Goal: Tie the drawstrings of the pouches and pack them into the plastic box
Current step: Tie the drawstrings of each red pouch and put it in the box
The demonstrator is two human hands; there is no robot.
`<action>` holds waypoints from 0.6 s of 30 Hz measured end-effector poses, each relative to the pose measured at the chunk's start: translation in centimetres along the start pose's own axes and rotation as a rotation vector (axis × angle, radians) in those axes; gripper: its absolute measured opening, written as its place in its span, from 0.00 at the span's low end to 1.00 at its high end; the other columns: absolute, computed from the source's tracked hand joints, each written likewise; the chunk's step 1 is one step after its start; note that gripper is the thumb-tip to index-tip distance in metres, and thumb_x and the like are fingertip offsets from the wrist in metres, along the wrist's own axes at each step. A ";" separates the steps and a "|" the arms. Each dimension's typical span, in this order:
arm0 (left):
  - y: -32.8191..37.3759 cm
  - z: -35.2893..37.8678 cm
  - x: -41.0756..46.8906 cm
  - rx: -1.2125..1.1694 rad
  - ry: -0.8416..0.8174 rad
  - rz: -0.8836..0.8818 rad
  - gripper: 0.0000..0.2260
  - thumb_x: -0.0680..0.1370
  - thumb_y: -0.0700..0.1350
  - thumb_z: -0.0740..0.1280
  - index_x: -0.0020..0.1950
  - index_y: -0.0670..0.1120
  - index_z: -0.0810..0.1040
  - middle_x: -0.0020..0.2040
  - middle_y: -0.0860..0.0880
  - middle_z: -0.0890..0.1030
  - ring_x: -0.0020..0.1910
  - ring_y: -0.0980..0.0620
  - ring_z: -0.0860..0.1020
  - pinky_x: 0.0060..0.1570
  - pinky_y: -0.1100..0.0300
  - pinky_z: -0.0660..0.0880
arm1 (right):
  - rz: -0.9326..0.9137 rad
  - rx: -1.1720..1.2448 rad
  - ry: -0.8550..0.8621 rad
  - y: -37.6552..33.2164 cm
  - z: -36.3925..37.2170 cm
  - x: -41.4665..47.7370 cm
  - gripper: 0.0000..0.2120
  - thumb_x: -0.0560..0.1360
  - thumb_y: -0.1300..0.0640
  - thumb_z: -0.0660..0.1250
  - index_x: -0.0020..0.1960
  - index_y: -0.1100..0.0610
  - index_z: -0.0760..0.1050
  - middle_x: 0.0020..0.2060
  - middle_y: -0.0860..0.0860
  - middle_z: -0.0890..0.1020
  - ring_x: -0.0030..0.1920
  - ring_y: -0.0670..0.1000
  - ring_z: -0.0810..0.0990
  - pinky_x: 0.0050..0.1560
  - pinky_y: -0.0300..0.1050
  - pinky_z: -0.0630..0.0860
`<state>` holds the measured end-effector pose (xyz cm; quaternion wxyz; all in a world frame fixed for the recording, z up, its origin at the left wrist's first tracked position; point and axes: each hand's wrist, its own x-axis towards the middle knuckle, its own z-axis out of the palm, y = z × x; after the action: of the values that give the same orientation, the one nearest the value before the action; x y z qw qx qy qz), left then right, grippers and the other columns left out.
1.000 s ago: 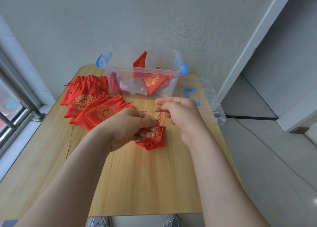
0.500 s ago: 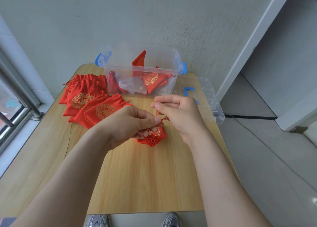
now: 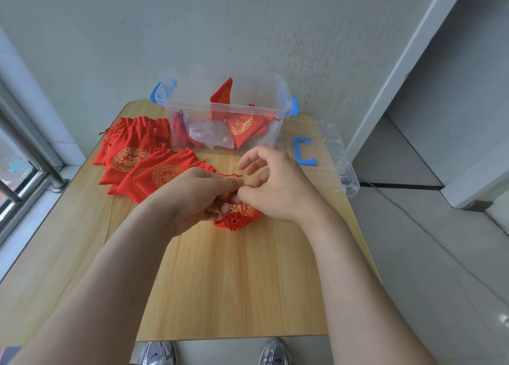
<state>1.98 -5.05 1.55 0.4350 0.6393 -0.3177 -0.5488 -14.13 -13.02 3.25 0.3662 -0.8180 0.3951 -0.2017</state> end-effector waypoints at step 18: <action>0.1 0.2 0.0 -0.115 -0.016 -0.033 0.04 0.77 0.34 0.68 0.48 0.36 0.82 0.45 0.40 0.78 0.36 0.48 0.76 0.42 0.51 0.77 | -0.221 -0.301 0.017 1.6 1.1 0.4 0.08 0.78 0.58 0.75 0.52 0.47 0.89 0.44 0.47 0.85 0.46 0.47 0.80 0.50 0.46 0.79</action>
<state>1.79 -5.18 1.65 0.4594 0.6140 -0.2782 -0.5784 -14.02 -13.54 1.38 0.2118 -0.9002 0.3318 -0.1862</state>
